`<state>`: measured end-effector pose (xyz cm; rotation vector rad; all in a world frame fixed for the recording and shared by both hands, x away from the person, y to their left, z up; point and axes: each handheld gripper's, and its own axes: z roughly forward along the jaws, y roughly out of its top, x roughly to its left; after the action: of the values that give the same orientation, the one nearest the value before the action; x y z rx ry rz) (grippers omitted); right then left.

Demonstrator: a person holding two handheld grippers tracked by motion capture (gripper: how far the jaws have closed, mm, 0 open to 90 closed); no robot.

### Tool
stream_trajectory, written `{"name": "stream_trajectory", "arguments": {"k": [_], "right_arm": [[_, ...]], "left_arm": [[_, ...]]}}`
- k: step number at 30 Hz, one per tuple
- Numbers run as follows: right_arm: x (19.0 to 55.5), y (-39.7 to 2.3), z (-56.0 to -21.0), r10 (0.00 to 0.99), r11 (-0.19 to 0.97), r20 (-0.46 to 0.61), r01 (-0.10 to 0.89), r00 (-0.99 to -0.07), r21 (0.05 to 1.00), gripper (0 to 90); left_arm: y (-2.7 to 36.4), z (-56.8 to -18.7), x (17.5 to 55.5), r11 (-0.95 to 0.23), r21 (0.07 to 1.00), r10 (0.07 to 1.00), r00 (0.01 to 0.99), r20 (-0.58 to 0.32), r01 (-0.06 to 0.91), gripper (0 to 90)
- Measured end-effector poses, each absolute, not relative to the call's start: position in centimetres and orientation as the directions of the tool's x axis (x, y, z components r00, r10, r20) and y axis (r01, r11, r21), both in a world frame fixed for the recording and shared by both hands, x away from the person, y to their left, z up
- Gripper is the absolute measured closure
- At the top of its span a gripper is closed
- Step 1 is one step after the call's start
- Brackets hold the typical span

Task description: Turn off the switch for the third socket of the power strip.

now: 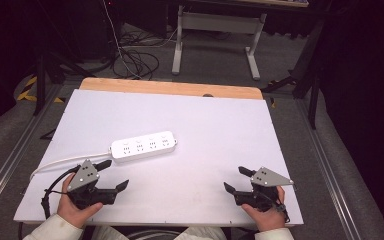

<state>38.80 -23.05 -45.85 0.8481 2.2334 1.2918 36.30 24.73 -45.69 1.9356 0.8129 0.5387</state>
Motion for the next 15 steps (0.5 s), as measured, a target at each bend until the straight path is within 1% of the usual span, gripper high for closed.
{"name": "stream_trajectory", "arguments": {"k": [5,7,12,15], "right_arm": [[38.78,-23.05,-45.87,0.687,0.382,-0.058,0.292,-0.724,0.877,26.3],[38.79,-23.01,-45.89,0.687,0.385,-0.061,0.291,-0.724,0.876,26.4],[38.79,-22.96,-45.9,0.685,0.387,-0.063,0.289,-0.726,0.876,26.4],[38.75,-22.96,-45.86,0.686,0.388,-0.066,0.288,-0.724,0.875,26.6]], "left_arm": [[24.8,-45.56,36.34,-0.329,0.882,0.727,0.687,0.008,0.338,16.1],[24.8,-45.55,36.32,-0.324,0.881,0.729,0.685,-0.001,0.346,17.7],[24.94,-45.37,36.25,-0.331,0.88,0.729,0.685,0.009,0.342,18.5],[24.87,-45.18,36.09,-0.36,0.877,0.728,0.684,0.051,0.318,18.8]]}}
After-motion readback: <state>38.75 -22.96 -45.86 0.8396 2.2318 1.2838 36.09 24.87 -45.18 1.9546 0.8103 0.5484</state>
